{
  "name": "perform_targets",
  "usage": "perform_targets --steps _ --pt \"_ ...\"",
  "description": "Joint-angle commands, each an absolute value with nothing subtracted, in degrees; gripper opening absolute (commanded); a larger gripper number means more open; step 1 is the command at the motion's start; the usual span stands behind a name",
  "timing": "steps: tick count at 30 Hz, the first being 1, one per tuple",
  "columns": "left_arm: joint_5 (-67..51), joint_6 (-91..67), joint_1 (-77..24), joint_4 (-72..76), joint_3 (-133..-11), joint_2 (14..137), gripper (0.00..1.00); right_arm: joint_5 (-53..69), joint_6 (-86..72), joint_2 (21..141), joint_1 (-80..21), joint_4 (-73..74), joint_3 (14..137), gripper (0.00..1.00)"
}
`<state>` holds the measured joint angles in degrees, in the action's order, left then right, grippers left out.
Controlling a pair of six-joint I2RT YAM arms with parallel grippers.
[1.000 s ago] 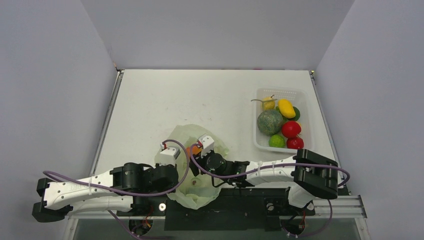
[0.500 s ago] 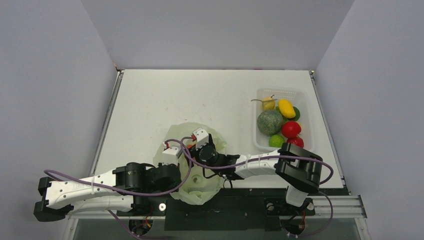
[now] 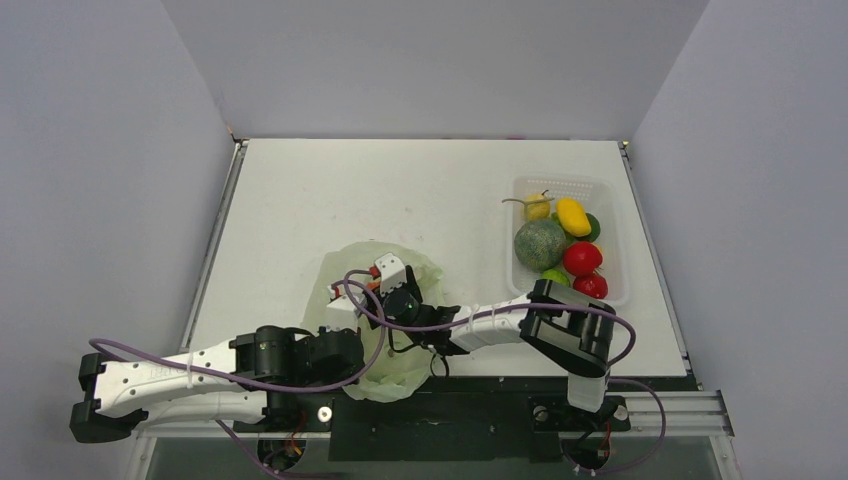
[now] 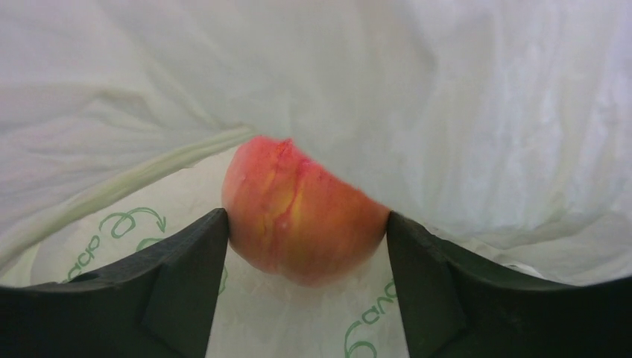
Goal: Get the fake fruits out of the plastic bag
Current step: Move the plastic bag to the center of the board.
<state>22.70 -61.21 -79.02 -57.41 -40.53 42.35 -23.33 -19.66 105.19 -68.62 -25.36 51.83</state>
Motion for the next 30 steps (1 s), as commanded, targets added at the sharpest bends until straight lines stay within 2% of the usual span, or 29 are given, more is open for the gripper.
perform_targets --steps 1,2,8,10,14,20,25,30 --pt "24.3 -61.9 -78.9 -57.0 -41.7 41.9 0.0 -23.1 -18.9 106.6 -68.2 -27.1 54.7 0.61" --pt "24.4 -62.3 -78.9 -57.0 -41.7 41.8 0.0 -22.9 -19.0 106.5 -68.3 -27.2 54.5 0.58" --pt "24.7 -63.5 -78.9 -57.1 -41.8 42.3 0.0 -22.7 -19.3 103.2 -68.2 -29.9 51.2 0.21" --pt "25.2 -63.6 -78.9 -57.8 -42.7 42.9 0.0 -23.0 -19.2 101.6 -68.2 -29.4 50.7 0.12" --pt "27.3 -64.2 -78.7 -60.6 -45.1 44.1 0.0 -23.0 -20.7 97.5 -68.2 -29.8 47.5 0.01" --pt "27.1 -62.4 -74.4 -60.7 -45.4 45.0 0.0 -18.0 -25.2 90.4 -68.1 -31.5 41.7 0.0" --pt "20.5 -52.2 -61.5 -57.0 -46.9 47.3 0.0 -16.8 -26.7 83.6 -68.1 -27.9 39.8 0.0" --pt "17.4 -42.6 -50.2 -53.9 -50.0 52.2 0.0 -21.6 -26.6 73.6 -67.8 -21.8 35.8 0.0"
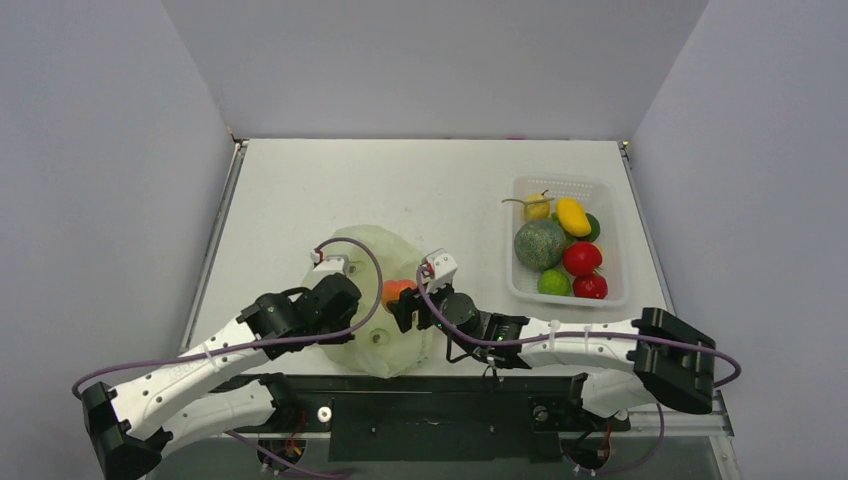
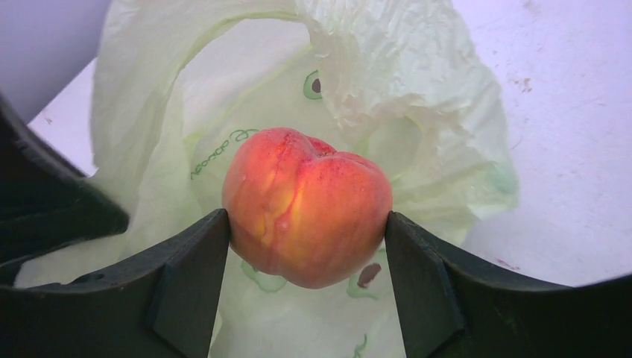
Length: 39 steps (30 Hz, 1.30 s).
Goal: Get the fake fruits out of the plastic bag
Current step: Move the plastic bag to the center of the board, then place the fake fruit in the bin.
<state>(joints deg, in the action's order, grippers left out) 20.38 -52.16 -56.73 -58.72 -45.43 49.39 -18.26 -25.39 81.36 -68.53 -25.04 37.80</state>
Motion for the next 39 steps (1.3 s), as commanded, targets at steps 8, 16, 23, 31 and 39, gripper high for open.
perform_targets --steps 8,16,23,31,39 --pt "18.6 -27.8 -33.3 -50.7 -56.8 58.4 0.0 -25.1 -22.2 56.7 -64.4 -8.1 38.1 0.0" --pt "29.9 -20.0 -21.2 -43.0 -53.5 57.7 0.0 -38.7 -20.4 44.2 -62.6 1.4 36.0 0.0" --pt "36.7 -18.7 -18.9 -36.5 -47.1 48.6 0.0 -42.5 -21.5 38.5 -54.9 11.0 36.2 0.0" --pt "33.3 -15.2 -18.3 -34.0 -45.4 43.0 0.35 -38.5 -26.9 41.1 -43.9 21.8 38.8 0.0" --pt "34.0 -15.5 -18.3 -35.0 -45.8 39.1 0.6 -32.1 -29.6 43.0 -37.7 26.6 38.9 0.0"
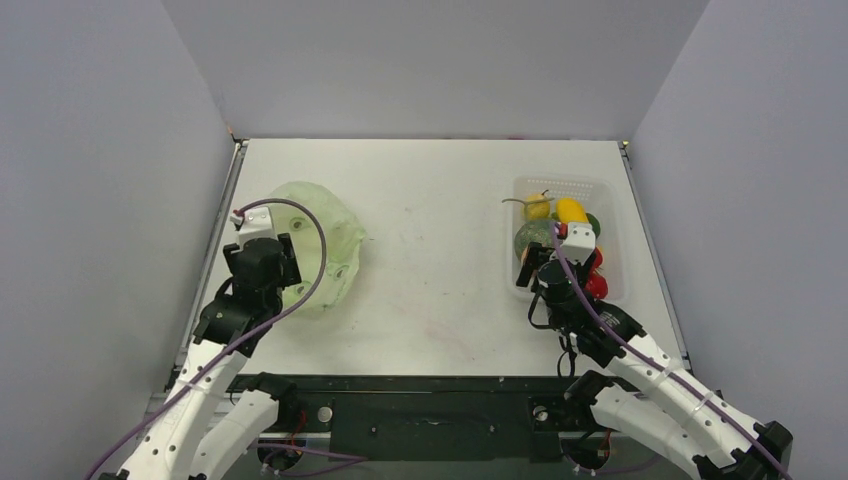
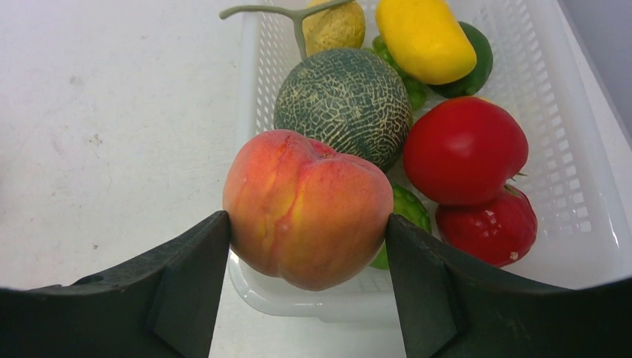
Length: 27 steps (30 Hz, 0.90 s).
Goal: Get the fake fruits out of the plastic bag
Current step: Place the fake fruit in the bin.
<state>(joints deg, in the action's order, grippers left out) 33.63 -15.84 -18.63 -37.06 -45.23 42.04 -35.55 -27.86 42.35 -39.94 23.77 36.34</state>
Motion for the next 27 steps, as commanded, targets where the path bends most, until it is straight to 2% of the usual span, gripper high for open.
perform_targets --steps 1,9,14,24,26,27 --pt "33.6 -15.3 -18.3 -34.5 -45.7 38.4 0.6 -31.1 -29.7 43.2 -37.1 26.8 38.9 0.0" --pt "26.5 -10.9 -18.3 -29.2 -42.7 25.8 0.59 -21.4 -30.3 49.3 -29.7 26.9 40.1 0.02" --pt "25.3 -9.7 -18.4 -28.2 -41.9 22.3 0.58 -13.7 -30.5 52.4 -26.0 27.6 40.5 0.14" --pt "22.6 -9.1 -18.4 -28.1 -42.7 23.9 0.53 -10.3 -28.2 61.9 -22.9 25.0 41.4 0.38" --pt "22.6 -9.0 -18.4 -28.3 -42.7 23.7 0.53 -9.4 -28.0 63.1 -22.8 24.9 41.7 0.46" --pt "22.8 -9.0 -18.5 -28.5 -42.7 23.6 0.53 -9.0 -27.9 63.3 -22.8 24.9 41.7 0.53"
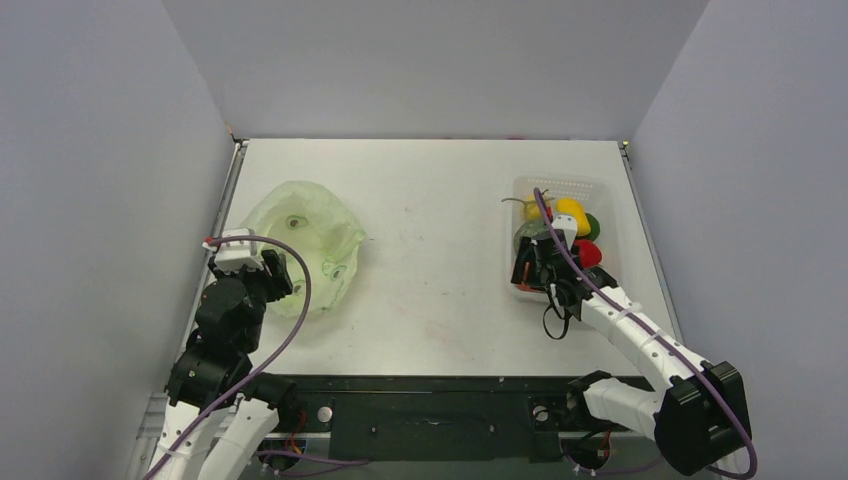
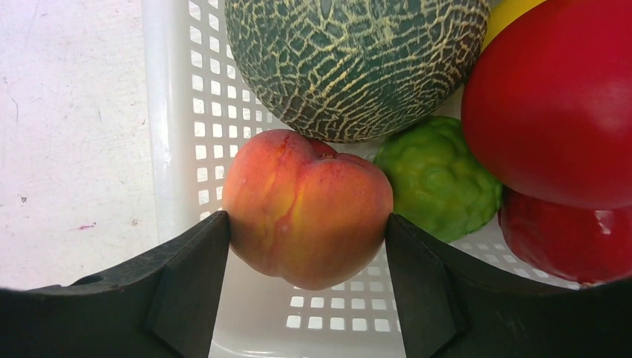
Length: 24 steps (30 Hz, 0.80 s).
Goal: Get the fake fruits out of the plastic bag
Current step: Place the fake fruit in the bin, then reset both arms
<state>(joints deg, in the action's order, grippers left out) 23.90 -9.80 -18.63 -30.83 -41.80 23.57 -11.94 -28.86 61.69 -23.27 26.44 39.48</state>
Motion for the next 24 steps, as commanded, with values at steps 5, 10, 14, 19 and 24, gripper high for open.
perform_targets --steps 5,10,14,19,24 --pt "22.7 -8.8 -18.5 -27.8 -42.3 22.4 0.53 -8.8 -26.8 61.1 -22.9 25.4 42.0 0.78" --pt "22.0 -8.7 -18.4 -27.8 -42.4 23.0 0.53 -10.5 -25.3 57.2 -22.8 28.0 44.3 0.84" --pt "21.0 -8.9 -18.4 -28.1 -42.6 22.4 0.53 -10.7 -23.9 53.0 -23.0 30.0 46.3 0.84" --pt "18.5 -10.0 -18.4 -27.0 -43.0 20.2 0.56 -10.3 -22.4 46.3 -22.9 32.1 49.6 0.85" --pt "14.7 -14.5 -18.4 -28.4 -48.3 21.0 0.6 -11.7 -21.1 36.2 -23.0 32.5 52.8 0.85"
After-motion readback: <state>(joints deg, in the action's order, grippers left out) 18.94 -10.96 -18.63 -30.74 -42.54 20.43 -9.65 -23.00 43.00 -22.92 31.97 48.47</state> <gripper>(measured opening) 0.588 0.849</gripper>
